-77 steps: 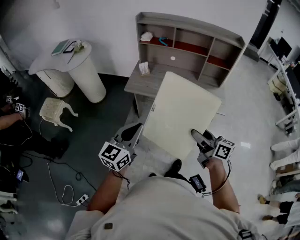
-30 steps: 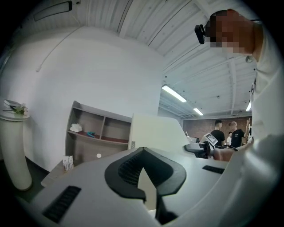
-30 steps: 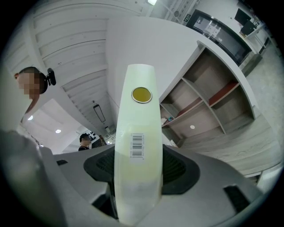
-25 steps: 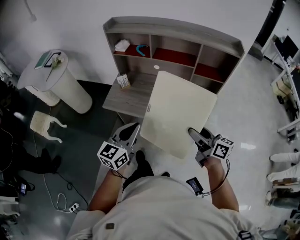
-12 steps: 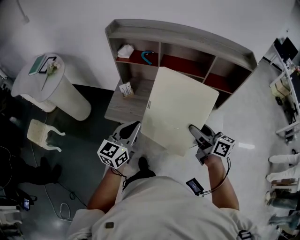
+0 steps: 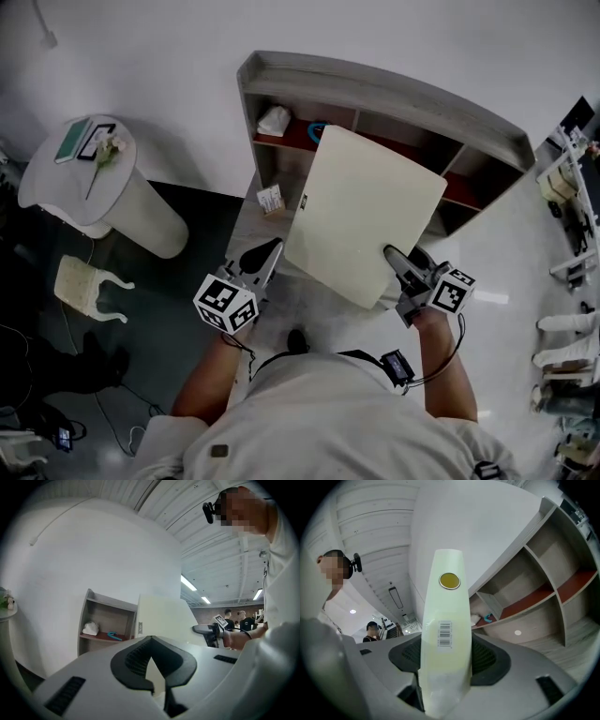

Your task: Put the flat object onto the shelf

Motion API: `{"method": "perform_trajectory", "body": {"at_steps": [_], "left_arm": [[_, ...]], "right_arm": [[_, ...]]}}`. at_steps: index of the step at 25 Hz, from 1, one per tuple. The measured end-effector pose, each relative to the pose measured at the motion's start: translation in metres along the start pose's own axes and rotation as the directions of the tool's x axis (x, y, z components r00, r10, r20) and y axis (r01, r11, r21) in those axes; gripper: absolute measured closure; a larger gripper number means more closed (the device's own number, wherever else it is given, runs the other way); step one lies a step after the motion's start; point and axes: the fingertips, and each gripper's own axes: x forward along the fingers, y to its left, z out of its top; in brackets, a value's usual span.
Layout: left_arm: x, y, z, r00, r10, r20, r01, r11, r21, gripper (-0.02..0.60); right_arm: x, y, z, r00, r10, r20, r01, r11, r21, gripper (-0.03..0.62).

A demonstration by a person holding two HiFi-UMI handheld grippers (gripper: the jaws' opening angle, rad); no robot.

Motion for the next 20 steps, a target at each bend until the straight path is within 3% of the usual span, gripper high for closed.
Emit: {"method": "perform_trajectory", "body": {"at_steps": [12,20], "left_arm": [[-0.010,0.049,0.020,1.000,0.025,0.018,-0.026,1.000,0.015,0.566],[0.016,0.071,0.051,0.999,0.039,0.033,-0.040,0.998,0.044,0.566]], "right_arm": [[0.057,0.016,0.014,0.999,0.033,0.000,-0.033,0.999,-0.038,0.310],[0.098,0.018,0.060,0.996,0.084,-0.016,-0.085,0.991,-0.104,0.310]]}}
